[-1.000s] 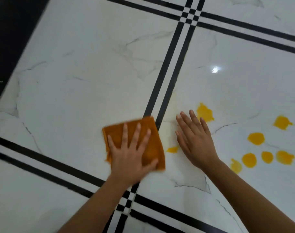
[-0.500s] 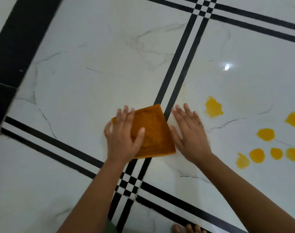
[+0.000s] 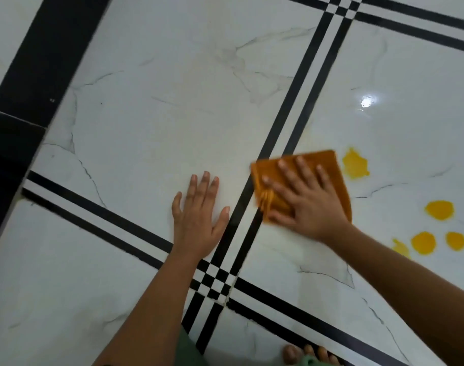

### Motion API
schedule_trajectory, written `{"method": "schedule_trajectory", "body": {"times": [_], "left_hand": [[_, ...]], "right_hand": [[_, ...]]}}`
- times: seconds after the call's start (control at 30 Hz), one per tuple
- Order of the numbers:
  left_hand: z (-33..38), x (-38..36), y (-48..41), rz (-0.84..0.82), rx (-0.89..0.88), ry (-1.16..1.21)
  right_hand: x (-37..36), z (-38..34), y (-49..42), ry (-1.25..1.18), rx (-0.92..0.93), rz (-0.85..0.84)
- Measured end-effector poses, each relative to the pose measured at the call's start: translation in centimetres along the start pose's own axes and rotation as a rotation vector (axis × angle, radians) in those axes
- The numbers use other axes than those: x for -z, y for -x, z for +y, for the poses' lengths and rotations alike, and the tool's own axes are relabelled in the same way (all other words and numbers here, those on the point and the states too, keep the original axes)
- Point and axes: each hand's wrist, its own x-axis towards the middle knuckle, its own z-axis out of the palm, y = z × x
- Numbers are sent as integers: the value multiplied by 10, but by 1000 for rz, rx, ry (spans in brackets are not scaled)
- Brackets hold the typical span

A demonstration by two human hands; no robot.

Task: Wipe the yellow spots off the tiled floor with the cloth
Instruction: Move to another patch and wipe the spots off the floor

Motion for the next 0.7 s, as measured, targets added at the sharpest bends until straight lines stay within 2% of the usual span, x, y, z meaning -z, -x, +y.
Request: {"method": "schedule_trajectory", "body": {"times": [0.07,0.1,0.13,0.23,0.3,0.4,0.47,0.5,0.57,0.63,0.67,0.7], "left_hand": [[14,-5,-4,-10,-20,8],[22,-8,-7,-10,-38,15],[30,-8,-11,-7,-57,19],[55,-9,-29,-10,-135,43],[75,-12,-44,-8,-196,33],[104,-17,-62,-17,-256,-4],[116,-19,-71,-29,-280,-36],[124,-19,-76,-38,-298,-46],[133,-19,-80,-44,-312,-48],[140,-19,-80,-59,-333,-63],[147,-20,-80,-76,-365,-77],[155,-21,-78,-96,-397,-91]], "right_hand": [[9,9,-24,-35,-244,1],[10,6,-28,-52,-297,1],[11,0,-22,-68,-280,8],[4,4,38,-28,-31,-43],[4,40,50,1,-43,-30],[17,88,4,-35,-369,25],[17,88,-6,-66,-484,47],[16,82,10,-65,-475,91],[3,63,65,-73,-334,107],[-5,61,130,-71,-189,43],[-8,77,151,-45,-213,72],[-7,98,159,-33,-329,106]]}}
